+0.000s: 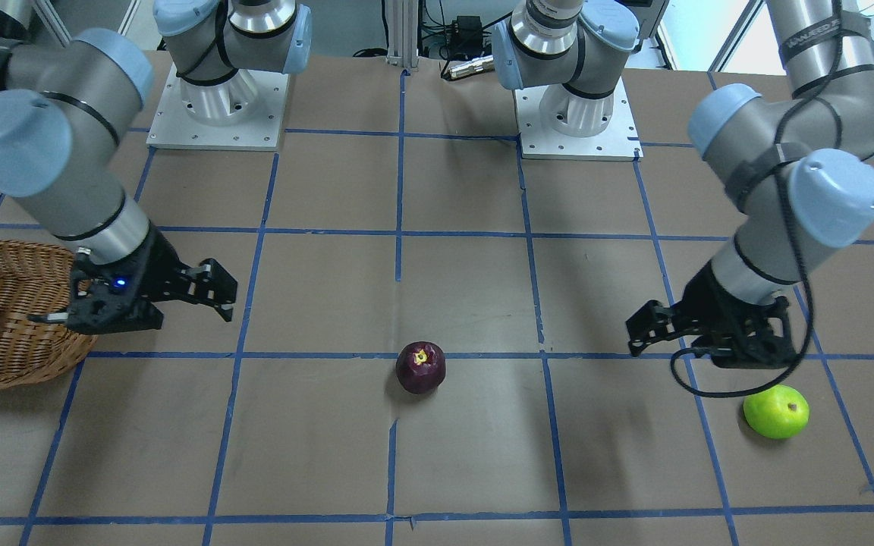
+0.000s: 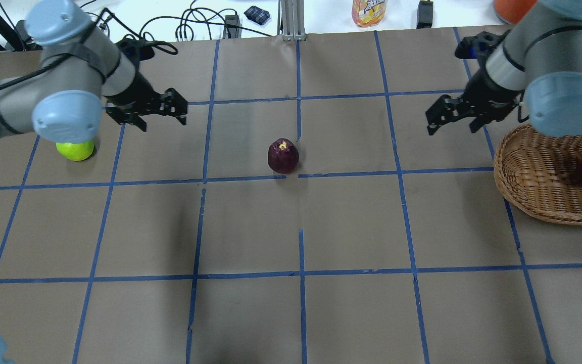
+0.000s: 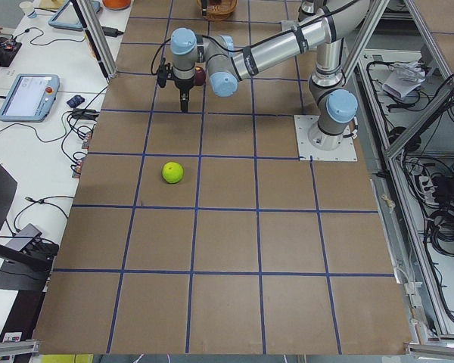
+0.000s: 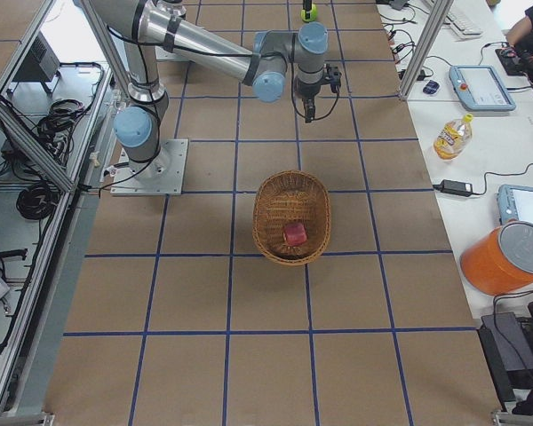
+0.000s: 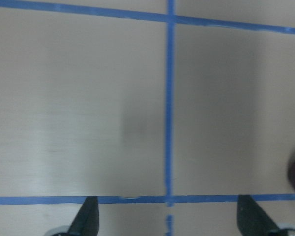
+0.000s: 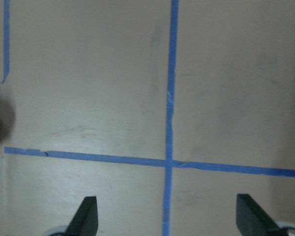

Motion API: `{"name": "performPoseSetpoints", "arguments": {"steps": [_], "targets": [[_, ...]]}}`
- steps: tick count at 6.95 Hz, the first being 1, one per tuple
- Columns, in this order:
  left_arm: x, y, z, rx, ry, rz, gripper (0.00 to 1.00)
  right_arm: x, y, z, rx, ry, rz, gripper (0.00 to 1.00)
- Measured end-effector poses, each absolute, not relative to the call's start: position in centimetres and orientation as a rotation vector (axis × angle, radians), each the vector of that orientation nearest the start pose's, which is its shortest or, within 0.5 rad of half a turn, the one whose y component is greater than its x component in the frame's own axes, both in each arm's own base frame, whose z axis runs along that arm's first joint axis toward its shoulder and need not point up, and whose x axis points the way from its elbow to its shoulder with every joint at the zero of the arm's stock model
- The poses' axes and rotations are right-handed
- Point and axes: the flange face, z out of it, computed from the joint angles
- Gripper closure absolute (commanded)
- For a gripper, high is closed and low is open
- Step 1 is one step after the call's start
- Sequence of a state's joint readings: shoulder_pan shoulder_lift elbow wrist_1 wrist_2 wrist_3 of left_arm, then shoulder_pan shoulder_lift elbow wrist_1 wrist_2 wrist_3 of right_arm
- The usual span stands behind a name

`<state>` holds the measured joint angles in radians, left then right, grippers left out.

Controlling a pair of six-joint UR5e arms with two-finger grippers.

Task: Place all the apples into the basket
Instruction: 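Grasp the dark apple with right gripper while left grasps green apple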

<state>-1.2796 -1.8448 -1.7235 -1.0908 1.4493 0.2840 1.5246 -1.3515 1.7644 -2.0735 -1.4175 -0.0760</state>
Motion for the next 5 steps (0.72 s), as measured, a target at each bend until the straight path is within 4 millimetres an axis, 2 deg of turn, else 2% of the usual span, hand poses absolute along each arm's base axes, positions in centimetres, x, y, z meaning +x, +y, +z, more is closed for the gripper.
{"name": "performPoseSetpoints", "arguments": {"steps": [2, 3, 4, 5], "targets": [[11.4, -59.7, 29.4, 0.148, 3.202, -0.093, 0.0, 23.4, -58.0, 32.0, 0.031, 3.003, -0.167, 0.0], [14.6, -60.9, 28.5, 0.201, 3.171, -0.079, 0.0, 28.9, -57.7, 30.6, 0.094, 3.025, -0.152, 0.0], [16.8, -62.8, 28.5, 0.262, 3.142, -0.096, 0.0, 33.4, -57.2, 29.1, 0.155, 3.036, -0.135, 0.0], [18.0, -64.4, 28.1, 0.3, 3.131, -0.105, 0.0, 36.7, -56.8, 27.9, 0.192, 3.048, -0.125, 0.0]]}}
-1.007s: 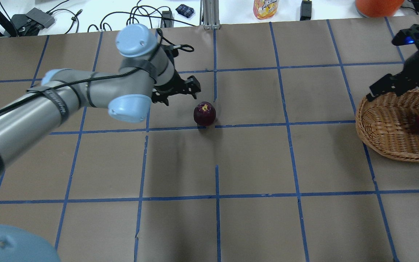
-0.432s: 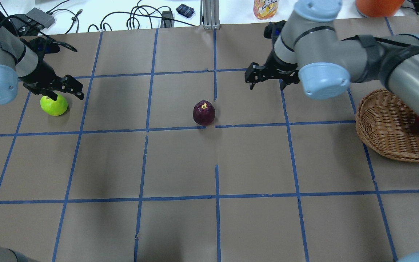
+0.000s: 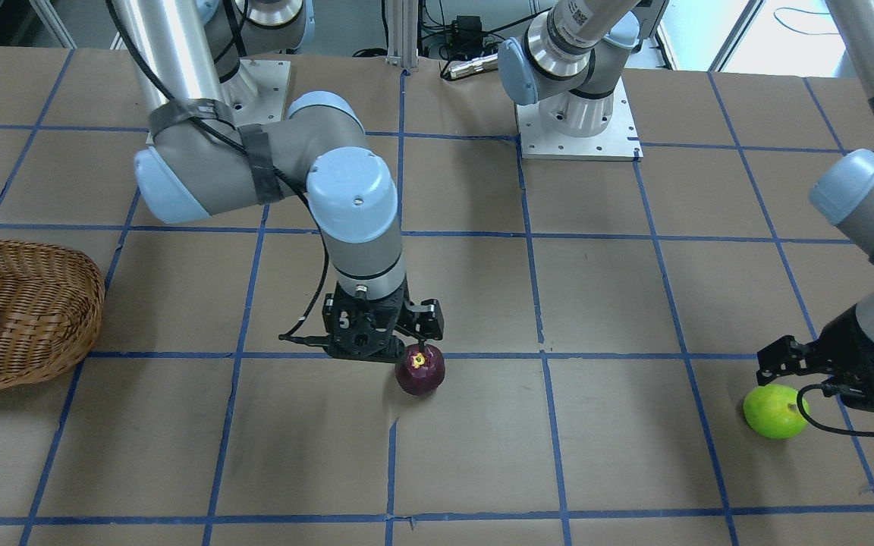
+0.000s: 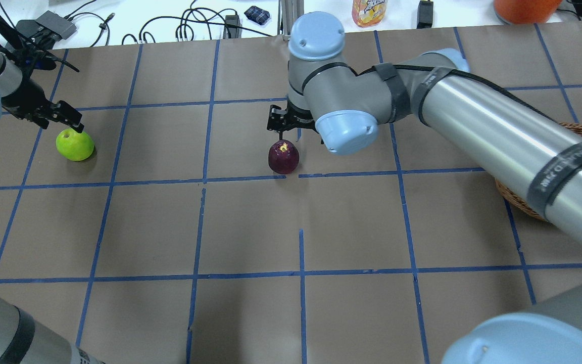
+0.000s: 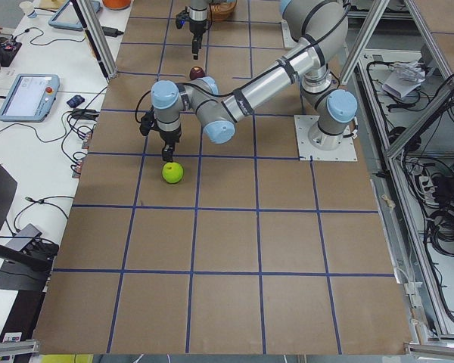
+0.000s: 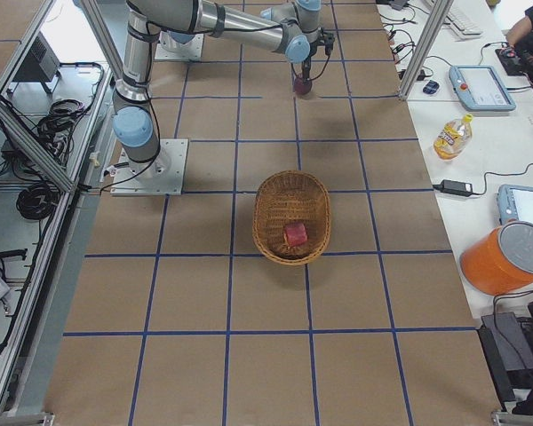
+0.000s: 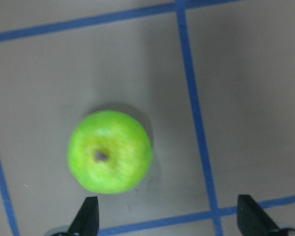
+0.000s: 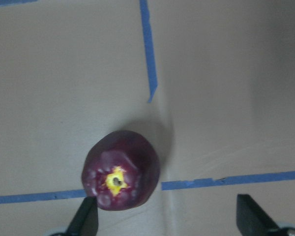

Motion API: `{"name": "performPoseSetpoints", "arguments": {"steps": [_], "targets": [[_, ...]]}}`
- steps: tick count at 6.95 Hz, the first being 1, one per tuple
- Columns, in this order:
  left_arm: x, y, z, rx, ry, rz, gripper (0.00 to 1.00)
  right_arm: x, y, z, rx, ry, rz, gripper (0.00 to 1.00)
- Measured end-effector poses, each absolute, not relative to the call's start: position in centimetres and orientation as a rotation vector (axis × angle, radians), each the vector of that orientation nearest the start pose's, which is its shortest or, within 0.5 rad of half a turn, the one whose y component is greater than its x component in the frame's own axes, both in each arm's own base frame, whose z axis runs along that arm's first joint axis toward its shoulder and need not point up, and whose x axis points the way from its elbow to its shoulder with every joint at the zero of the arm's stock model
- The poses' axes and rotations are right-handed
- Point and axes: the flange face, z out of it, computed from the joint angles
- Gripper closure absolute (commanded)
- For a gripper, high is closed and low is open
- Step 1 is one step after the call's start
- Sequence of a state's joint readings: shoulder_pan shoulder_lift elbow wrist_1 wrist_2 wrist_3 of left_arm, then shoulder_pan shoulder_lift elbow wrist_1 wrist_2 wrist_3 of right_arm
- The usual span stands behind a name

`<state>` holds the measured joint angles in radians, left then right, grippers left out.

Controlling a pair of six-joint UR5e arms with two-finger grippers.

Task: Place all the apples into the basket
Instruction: 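Grasp the dark apple with right gripper while left grasps green apple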

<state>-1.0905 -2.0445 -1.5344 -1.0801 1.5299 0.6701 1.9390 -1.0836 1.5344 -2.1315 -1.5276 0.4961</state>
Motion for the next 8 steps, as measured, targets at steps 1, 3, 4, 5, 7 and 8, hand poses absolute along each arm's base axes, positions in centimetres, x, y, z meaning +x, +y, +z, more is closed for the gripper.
{"name": "performPoseSetpoints", "arguments": {"steps": [1, 3, 4, 5, 7, 8], "targets": [[18.8, -65.5, 26.7, 0.315, 3.135, -0.092, 0.0, 38.4, -56.7, 26.7, 0.198, 3.067, -0.118, 0.0], [20.1, -66.3, 23.9, 0.309, 3.15, -0.048, 0.0, 39.7, -57.4, 23.5, 0.19, 3.088, -0.083, 0.0], [20.8, -66.1, 22.7, 0.295, 3.162, -0.022, 0.0, 40.0, -58.0, 21.9, 0.182, 3.092, -0.075, 0.0], [21.2, -65.9, 21.6, 0.285, 3.173, 0.001, 0.0, 40.1, -58.4, 20.7, 0.177, 3.095, -0.071, 0.09], [21.3, -65.8, 19.9, 0.267, 3.193, 0.033, 0.33, 40.3, -58.6, 19.8, 0.165, 3.101, -0.066, 0.65], [21.4, -66.0, 19.2, 0.262, 3.201, 0.041, 0.69, 40.3, -58.6, 19.9, 0.152, 3.099, -0.068, 0.68]]}}
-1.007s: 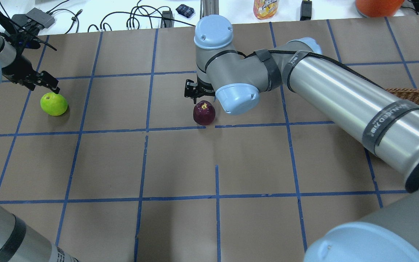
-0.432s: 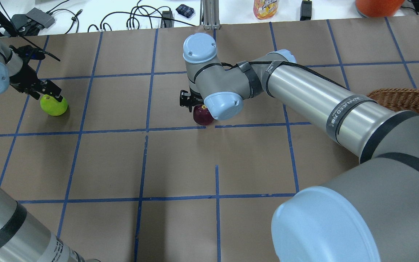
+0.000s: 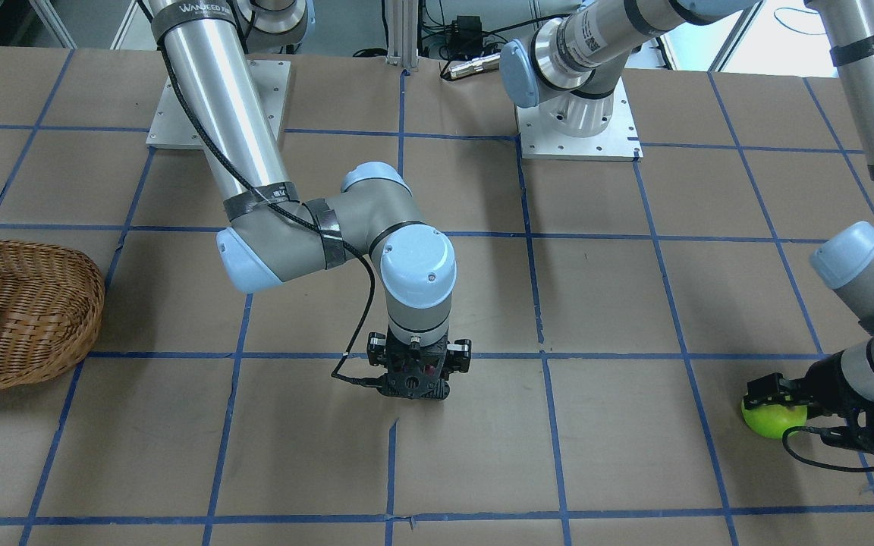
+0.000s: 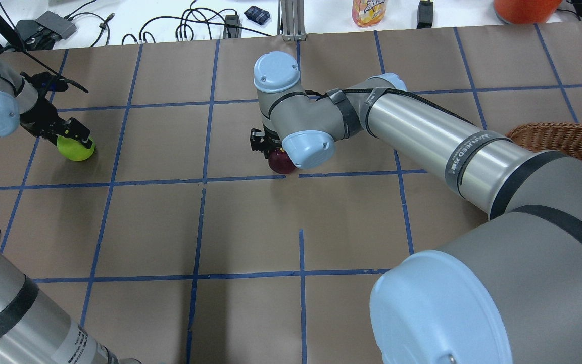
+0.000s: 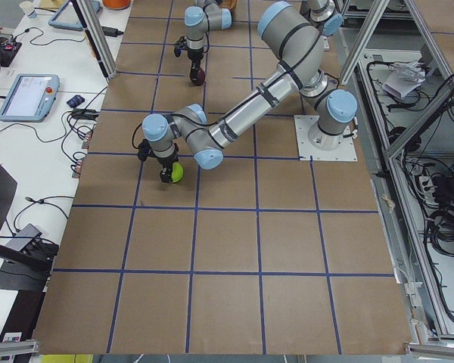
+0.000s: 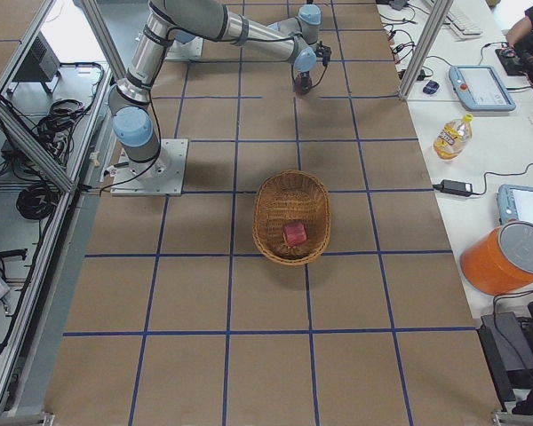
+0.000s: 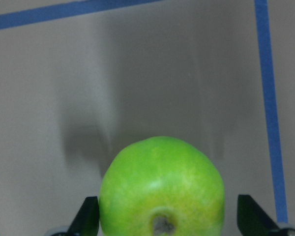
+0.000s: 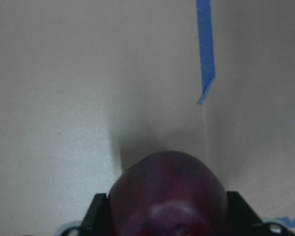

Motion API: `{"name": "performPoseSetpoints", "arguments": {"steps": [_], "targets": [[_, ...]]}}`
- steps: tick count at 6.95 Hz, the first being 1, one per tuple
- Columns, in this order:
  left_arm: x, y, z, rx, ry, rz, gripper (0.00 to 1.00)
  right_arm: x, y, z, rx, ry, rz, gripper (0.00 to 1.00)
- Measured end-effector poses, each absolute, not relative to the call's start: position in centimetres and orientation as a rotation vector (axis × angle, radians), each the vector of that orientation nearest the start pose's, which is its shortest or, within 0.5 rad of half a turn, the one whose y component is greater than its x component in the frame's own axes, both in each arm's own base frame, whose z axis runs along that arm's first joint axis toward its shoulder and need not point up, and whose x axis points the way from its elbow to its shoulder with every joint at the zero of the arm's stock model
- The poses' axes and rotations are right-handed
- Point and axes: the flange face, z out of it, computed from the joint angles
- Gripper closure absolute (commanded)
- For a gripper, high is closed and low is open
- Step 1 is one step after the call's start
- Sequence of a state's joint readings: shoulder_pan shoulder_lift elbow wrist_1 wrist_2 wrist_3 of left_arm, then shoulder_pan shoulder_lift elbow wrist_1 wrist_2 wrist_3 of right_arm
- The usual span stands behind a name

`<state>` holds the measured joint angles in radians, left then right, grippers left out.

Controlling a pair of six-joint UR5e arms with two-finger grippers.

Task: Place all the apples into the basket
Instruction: 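Grasp the dark apple with right gripper while left grasps green apple, then drop the dark apple into basket while left sets green apple at center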

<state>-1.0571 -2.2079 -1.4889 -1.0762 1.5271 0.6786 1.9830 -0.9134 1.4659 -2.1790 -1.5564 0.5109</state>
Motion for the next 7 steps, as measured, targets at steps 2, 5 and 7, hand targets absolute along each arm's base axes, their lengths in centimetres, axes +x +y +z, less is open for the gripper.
{"name": "performPoseSetpoints", "arguments": {"steps": [2, 5, 7], "targets": [[21.1, -66.2, 20.1, 0.224, 3.203, 0.045, 0.89, 39.2, -59.2, 22.3, 0.138, 3.09, -0.09, 0.8], [12.1, -65.8, 24.7, 0.014, 3.263, 0.089, 0.9, 24.1, -61.6, 30.9, 0.114, 3.124, -0.023, 0.87], [-1.9, -64.9, 26.8, -0.104, 3.341, 0.099, 0.9, 9.6, -60.9, 33.5, 0.007, 3.134, -0.003, 0.9]]}}
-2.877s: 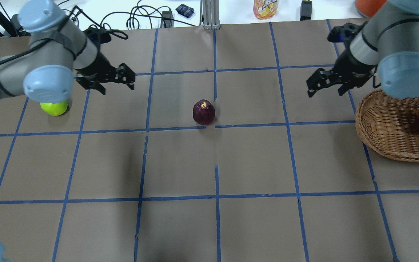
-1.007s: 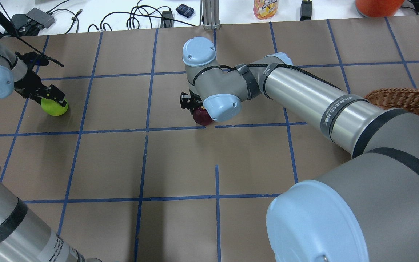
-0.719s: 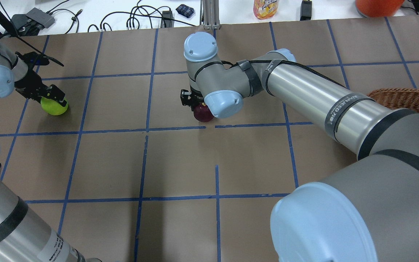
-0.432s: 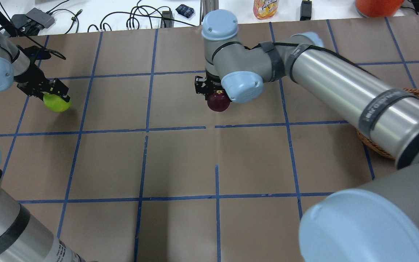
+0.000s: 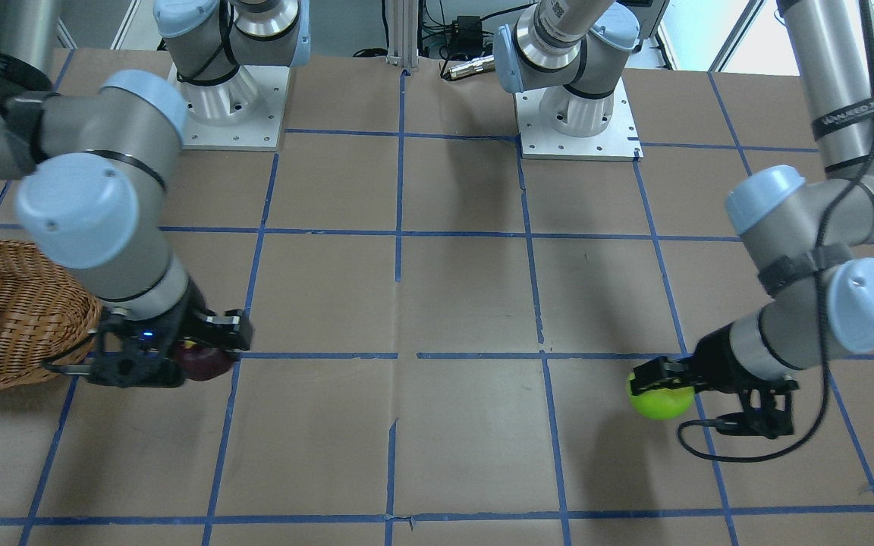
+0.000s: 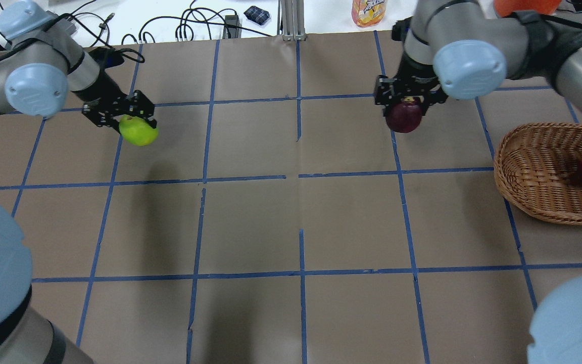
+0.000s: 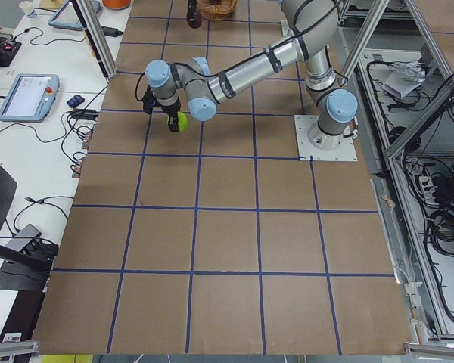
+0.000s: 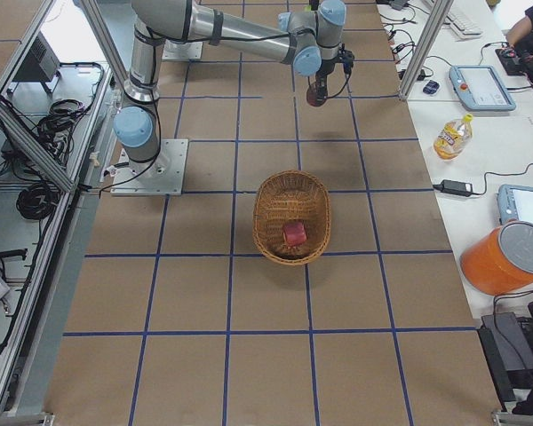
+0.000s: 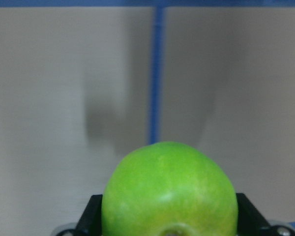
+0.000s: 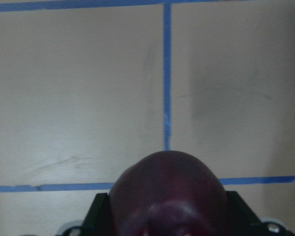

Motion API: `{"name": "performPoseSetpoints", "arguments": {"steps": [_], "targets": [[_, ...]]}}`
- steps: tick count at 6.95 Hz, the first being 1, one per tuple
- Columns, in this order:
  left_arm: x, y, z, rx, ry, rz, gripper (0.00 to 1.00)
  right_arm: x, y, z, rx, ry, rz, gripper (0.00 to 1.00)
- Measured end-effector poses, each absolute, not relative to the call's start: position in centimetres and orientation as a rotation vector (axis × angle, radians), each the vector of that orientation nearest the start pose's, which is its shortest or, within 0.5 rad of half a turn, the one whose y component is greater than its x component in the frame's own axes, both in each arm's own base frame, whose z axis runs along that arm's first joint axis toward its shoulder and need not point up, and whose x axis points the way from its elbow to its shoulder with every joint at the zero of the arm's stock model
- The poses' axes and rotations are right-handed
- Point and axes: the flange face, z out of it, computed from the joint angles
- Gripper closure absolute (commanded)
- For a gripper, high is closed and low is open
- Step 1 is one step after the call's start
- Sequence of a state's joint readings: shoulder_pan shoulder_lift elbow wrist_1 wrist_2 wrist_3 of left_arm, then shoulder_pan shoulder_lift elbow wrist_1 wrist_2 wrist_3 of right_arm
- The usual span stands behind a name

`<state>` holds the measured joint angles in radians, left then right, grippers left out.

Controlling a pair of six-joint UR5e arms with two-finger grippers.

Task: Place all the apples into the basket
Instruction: 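Drop the dark apple into basket while left sets green apple at center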

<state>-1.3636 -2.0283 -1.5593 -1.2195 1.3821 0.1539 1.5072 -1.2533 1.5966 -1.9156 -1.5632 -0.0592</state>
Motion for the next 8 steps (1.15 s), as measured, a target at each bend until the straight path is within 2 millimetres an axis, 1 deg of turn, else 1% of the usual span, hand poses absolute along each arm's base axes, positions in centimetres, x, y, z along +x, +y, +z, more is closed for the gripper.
{"name": "performPoseSetpoints", "arguments": {"steps": [1, 2, 3, 4, 5, 6, 7, 8], "targets": [[-10.0, -64.0, 26.9, -0.171, 3.339, 0.119, 0.91, 2.1, -59.5, 33.4, -0.056, 3.128, 0.011, 0.9], [-17.1, -62.4, 26.5, -0.226, 3.327, 0.133, 0.91, -4.6, -58.0, 32.5, -0.116, 3.118, 0.007, 0.9], [-23.3, -60.5, 25.6, -0.281, 3.312, 0.113, 0.91, -10.7, -56.4, 30.9, -0.18, 3.115, -0.015, 0.9], [-27.6, -58.9, 24.2, -0.339, 3.294, 0.074, 0.88, -15.4, -54.4, 28.8, -0.223, 3.116, -0.036, 0.89], [-30.2, -57.7, 22.5, -0.375, 3.279, 0.061, 0.37, -19.0, -52.6, 26.7, -0.248, 3.13, -0.07, 0.82], [-31.6, -57.1, 21.1, -0.396, 3.271, 0.055, 0.0, -21.2, -51.4, 24.8, -0.262, 3.144, -0.097, 0.01], [-32.4, -57.0, 20.3, -0.421, 3.27, 0.043, 0.0, -22.5, -51.0, 23.5, -0.262, 3.152, -0.108, 0.0], [-32.6, -57.0, 20.5, -0.446, 3.273, 0.024, 0.0, -23.1, -50.8, 23.0, -0.263, 3.155, -0.11, 0.0]]}}
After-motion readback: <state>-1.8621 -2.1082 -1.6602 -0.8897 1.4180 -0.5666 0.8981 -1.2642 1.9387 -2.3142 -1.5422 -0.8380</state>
